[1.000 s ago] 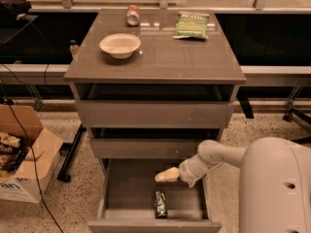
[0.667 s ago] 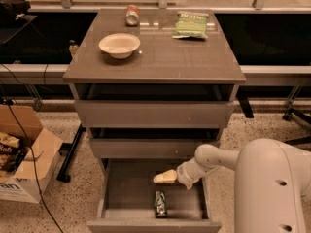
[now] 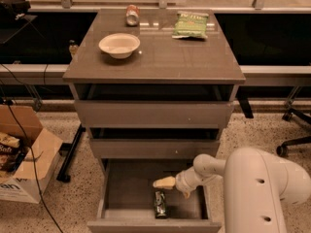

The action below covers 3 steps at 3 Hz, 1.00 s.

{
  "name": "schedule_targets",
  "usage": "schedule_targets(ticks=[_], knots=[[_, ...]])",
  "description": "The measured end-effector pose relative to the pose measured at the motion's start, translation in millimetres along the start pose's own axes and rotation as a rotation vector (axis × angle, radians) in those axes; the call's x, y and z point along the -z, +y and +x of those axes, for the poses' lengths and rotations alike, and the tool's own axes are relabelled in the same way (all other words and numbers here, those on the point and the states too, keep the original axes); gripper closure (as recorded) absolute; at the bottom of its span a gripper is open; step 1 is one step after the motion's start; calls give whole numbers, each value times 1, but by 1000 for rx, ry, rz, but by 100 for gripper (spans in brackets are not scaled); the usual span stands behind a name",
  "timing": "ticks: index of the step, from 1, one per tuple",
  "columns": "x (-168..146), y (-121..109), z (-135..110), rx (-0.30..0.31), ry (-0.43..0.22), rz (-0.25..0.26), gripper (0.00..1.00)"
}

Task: Pick green can from bottom drawer and place on counter

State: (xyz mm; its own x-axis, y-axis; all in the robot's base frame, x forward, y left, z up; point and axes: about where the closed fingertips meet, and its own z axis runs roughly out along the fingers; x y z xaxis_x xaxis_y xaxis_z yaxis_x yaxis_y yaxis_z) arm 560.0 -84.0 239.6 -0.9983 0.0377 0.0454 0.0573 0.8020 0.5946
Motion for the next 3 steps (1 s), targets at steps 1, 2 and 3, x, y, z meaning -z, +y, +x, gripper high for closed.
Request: schedule_targets(ticks=[1,2,3], knots=[[-23,-12,1,-51,13,-11,0],[-45,-22,2,-97,30,-25,0],[-72,-29,7,-143,64,-46,0]])
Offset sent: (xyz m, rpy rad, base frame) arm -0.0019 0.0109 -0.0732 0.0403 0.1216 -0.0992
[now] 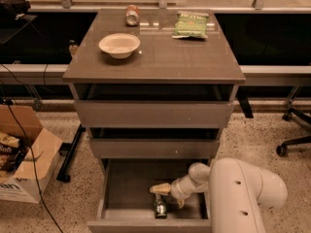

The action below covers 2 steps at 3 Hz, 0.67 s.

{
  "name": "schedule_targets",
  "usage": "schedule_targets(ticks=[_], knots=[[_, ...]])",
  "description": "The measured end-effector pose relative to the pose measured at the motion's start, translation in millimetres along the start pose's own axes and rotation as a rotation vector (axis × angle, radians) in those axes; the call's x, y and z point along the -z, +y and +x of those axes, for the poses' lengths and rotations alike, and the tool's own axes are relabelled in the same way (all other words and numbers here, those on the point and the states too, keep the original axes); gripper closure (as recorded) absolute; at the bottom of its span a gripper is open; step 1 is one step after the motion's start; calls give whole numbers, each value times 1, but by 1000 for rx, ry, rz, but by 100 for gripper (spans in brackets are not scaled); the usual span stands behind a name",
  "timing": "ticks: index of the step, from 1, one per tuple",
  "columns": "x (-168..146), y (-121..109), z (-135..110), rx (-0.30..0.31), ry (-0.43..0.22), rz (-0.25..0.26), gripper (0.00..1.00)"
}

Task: Pick green can from bottom drawer and place on counter

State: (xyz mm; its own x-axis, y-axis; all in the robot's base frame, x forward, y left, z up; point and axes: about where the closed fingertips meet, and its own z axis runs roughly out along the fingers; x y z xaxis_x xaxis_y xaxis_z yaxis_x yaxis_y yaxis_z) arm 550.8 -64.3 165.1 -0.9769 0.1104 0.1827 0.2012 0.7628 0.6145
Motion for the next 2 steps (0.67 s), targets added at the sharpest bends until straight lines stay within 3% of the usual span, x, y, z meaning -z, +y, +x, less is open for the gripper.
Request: schedule_targets(ticks=[2], knots=[[-30,0,9,-32,50,-14,4]])
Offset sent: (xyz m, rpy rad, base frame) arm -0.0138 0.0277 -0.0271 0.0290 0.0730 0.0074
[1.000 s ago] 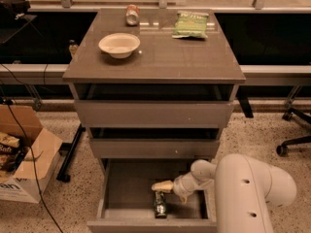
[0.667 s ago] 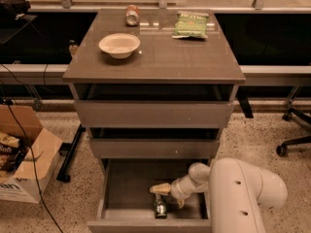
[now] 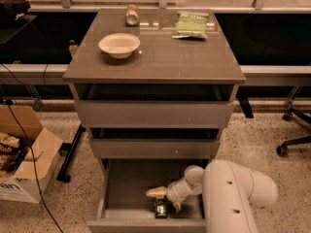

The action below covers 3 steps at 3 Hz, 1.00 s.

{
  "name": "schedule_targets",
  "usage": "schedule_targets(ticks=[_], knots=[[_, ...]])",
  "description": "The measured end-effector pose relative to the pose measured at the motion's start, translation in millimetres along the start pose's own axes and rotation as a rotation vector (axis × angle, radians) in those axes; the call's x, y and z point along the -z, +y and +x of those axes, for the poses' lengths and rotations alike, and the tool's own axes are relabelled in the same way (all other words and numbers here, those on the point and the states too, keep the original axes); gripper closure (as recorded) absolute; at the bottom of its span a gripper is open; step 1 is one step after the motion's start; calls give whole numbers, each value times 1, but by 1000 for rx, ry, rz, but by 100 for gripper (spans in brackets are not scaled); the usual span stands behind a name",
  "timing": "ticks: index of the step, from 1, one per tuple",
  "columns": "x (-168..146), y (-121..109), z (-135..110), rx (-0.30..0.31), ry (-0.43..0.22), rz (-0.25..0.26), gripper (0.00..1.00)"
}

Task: Pick green can from bottom drawer and place on counter

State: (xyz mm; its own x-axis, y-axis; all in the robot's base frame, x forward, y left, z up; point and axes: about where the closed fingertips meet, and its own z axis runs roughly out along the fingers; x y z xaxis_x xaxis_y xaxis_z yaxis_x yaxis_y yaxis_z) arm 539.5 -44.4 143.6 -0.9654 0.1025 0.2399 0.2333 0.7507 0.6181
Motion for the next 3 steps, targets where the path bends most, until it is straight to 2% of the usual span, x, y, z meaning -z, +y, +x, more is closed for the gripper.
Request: schedule_targets(ticks=[1,3], knots=[[1,1,0,0,0,0,9],[-6,-1,2,-21,10,2,59]])
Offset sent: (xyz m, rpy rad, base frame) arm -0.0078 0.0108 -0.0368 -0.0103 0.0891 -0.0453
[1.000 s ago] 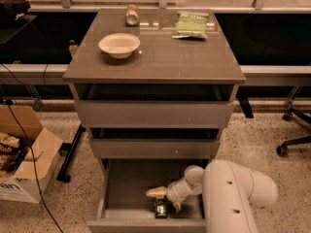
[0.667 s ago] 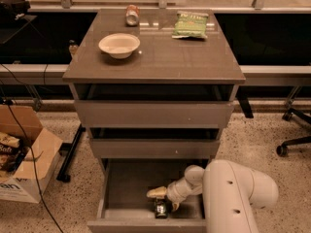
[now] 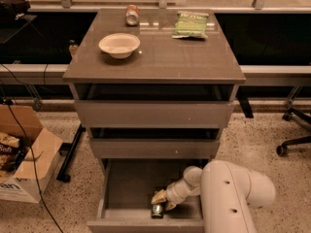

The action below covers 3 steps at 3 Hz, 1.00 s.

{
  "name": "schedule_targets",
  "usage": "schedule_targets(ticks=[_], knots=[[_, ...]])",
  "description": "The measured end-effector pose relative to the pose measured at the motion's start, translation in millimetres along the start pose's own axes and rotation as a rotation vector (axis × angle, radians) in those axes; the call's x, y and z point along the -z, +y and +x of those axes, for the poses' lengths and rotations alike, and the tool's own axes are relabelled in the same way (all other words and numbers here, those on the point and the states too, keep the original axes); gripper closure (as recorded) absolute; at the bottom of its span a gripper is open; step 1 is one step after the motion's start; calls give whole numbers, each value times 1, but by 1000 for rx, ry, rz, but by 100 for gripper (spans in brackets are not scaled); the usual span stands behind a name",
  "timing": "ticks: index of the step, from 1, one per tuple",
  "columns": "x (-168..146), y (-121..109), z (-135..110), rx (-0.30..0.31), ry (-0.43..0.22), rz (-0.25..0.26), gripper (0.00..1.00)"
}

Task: Pick green can from bottom drawer and place on counter

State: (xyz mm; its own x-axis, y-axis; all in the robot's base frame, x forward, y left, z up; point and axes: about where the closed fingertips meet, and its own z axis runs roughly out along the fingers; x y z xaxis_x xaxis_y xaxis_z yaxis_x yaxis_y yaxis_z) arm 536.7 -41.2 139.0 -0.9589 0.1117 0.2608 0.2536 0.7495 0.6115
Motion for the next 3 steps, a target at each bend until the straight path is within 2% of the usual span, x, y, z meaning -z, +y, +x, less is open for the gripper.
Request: schedule_targets(ticks=[1,2,3], knots=[[-17,-21,3,-79,10,14,82],[-19,-23,3,-89,11,16,100],[2,-10,7,-62,-17,14,100]])
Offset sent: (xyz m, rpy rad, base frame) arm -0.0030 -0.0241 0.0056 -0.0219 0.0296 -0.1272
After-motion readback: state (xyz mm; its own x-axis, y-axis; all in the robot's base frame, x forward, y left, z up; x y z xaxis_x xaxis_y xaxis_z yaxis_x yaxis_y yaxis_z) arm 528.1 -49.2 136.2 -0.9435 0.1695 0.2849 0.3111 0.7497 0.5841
